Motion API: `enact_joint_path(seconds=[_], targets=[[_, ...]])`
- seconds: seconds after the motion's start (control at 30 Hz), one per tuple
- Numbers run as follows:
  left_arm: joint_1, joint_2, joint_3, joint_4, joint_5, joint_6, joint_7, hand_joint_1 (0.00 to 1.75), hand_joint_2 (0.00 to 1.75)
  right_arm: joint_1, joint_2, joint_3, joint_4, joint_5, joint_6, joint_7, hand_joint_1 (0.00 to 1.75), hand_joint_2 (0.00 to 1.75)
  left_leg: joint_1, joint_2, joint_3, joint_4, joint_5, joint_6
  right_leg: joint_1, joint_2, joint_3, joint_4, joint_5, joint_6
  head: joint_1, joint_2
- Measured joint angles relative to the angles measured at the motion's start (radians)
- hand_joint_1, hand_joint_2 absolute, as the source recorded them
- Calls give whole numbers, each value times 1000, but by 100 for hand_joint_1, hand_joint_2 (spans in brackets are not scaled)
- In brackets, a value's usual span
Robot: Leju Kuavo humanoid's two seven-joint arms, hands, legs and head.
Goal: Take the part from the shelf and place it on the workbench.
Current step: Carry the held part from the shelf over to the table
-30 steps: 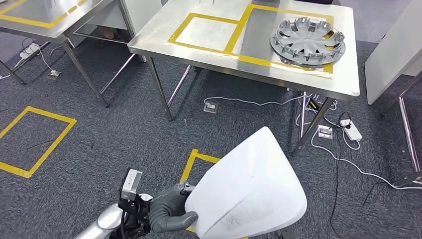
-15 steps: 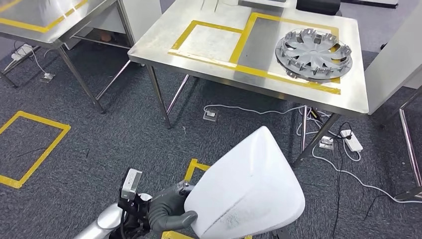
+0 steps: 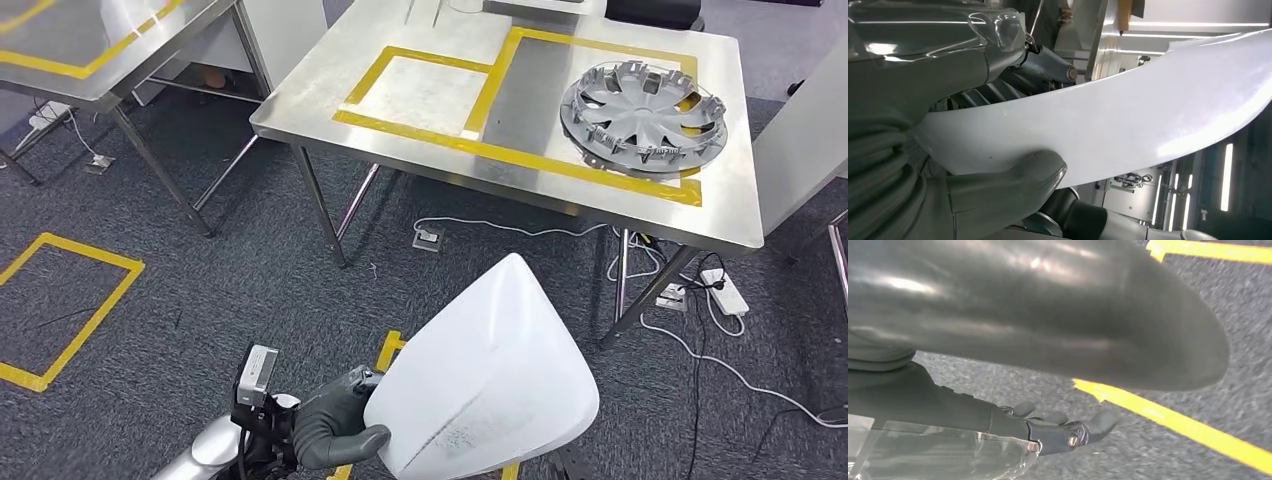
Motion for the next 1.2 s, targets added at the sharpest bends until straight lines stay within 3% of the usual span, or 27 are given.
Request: enact_joint_path(seconds=[0.1, 0.13, 0.17, 0.23, 0.3, 0.43, 0.5, 0.6, 0.63, 0.67, 0.73, 0.77, 0.83, 0.9, 0.97, 1.03, 1.1, 1.13, 1.17, 1.2], targets=[[4, 4, 2, -1, -1, 3, 0, 175, 175, 0, -1, 0, 0, 1, 2, 1, 0, 0, 15, 7, -128, 176, -63, -22, 0, 1, 24, 0, -23, -6, -2, 0], [5, 4, 2, -1, -1, 4, 0, 175, 175, 1, -1, 0, 0, 1, 3, 2, 0, 0, 18, 9, -151, 188, -65, -25, 0, 2, 34, 0, -32, -6, -2, 0], [5, 5, 2, -1, -1, 4, 0, 175, 175, 1, -1, 0, 0, 1, 3, 2, 0, 0, 20, 11, -155, 163, -42, -25, 0, 4, 45, 0, -40, -4, -2, 0], [5, 6, 3, -2, -2, 6, 0, 175, 175, 1, -1, 0, 0, 2, 4, 3, 0, 0, 20, 13, -116, 32, 57, -16, 0, 6, 68, -2, -58, 1, -2, 0], [5, 7, 5, -3, -2, 8, 0, 175, 175, -2, 2, 0, 0, 2, 5, 4, 0, 0, 12, 13, -78, -82, 117, 2, 5, 8, 84, -4, -74, 11, -1, 0], [5, 8, 6, -9, -7, 10, 0, 175, 175, -6, 3, 0, -1, 2, 4, 7, 0, 0, 6, 8, -44, -133, 118, 30, 9, 8, 105, 2, -81, 39, -1, 0], [4, 6, 6, -11, -8, 9, 0, 175, 175, -11, 2, 1, -2, 0, 3, 7, 0, 0, 7, 8, -22, -138, 114, 42, 7, 5, 75, 62, -108, 39, 2, 0], [4, 3, 5, -12, -10, 8, 1, 175, 175, -13, -1, 1, -2, -1, 2, 7, 0, 0, 0, 5, -11, -137, 99, 52, 7, 4, -53, 254, -168, 27, 4, 0], [5, 2, 5, -12, -10, 8, 1, 175, 175, -12, -3, 1, -2, -2, 2, 7, 0, 0, -3, 2, -5, -137, 93, 53, 7, 4, -86, 284, -173, 28, 4, 0], [5, 2, 5, -12, -11, 7, 1, 175, 175, -10, -4, 1, -2, -2, 2, 7, 0, 0, -4, -1, 3, -136, 86, 53, 8, 4, -98, 275, -158, 34, 4, 0], [6, 2, 6, -12, -11, 7, 1, 175, 175, -9, -5, 2, -2, -2, 2, 7, 0, 0, -6, -5, 23, -136, 69, 49, 10, 3, -70, 154, -79, 51, 4, 0], [6, 2, 6, -12, -11, 7, 1, 175, 175, -9, -6, 2, -2, -2, 2, 7, 0, 0, -7, -5, 33, -134, 60, 46, 13, 2, -49, 84, -42, 51, 4, 0], [6, 2, 6, -11, -11, 7, 0, 175, 175, -10, -6, 2, -2, -1, 0, 7, 0, 0, -9, -6, 44, -132, 45, 35, 20, -1, -20, 5, -8, 34, 4, 0], [7, 2, 6, -12, -12, 7, -1, 175, 175, -10, -5, 2, -2, -1, -1, 8, 0, 0, -10, -6, 49, -122, 37, 25, 20, 0, -7, -2, -10, 11, 3, 0], [7, 2, 7, -12, -12, 7, -2, 175, 175, -9, -3, 2, -3, -1, -2, 8, 0, 0, -8, -3, 44, -91, 22, 14, 12, 2, 13, -7, -13, -2, 2, 0], [7, 2, 7, -12, -12, 8, -3, 175, 175, -11, -1, 2, -4, -1, -2, 8, 0, 0, 0, 1, -6, 3, -17, -1, 8, 4, 33, -8, -22, -10, -1, 0], [8, 3, 7, -12, -12, 8, -3, 175, 175, -10, 0, 2, -4, -1, -2, 8, 0, 0, 10, 6, -91, 132, -61, -14, 8, 4, 44, -8, -35, -11, -2, 0], [9, 3, 6, -12, -12, 8, -3, 175, 175, -8, 0, 2, -4, -1, -2, 8, 0, 0, 14, 8, -125, 169, -68, -18, 9, 5, 51, -8, -42, -10, -2, 0], [10, 4, 6, -12, -12, 8, -3, 175, 175, -6, 0, 2, -4, -1, -2, 8, 0, 0, 17, 10, -140, 167, -55, -19, 9, 6, 61, -8, -50, -8, -2, 0], [10, 4, 6, -12, -12, 8, -3, 175, 175, -5, 0, 2, -4, -1, -2, 8, 0, 0, 19, 12, -137, 130, -23, -18, 9, 7, 73, -8, -59, -6, -2, 0]])
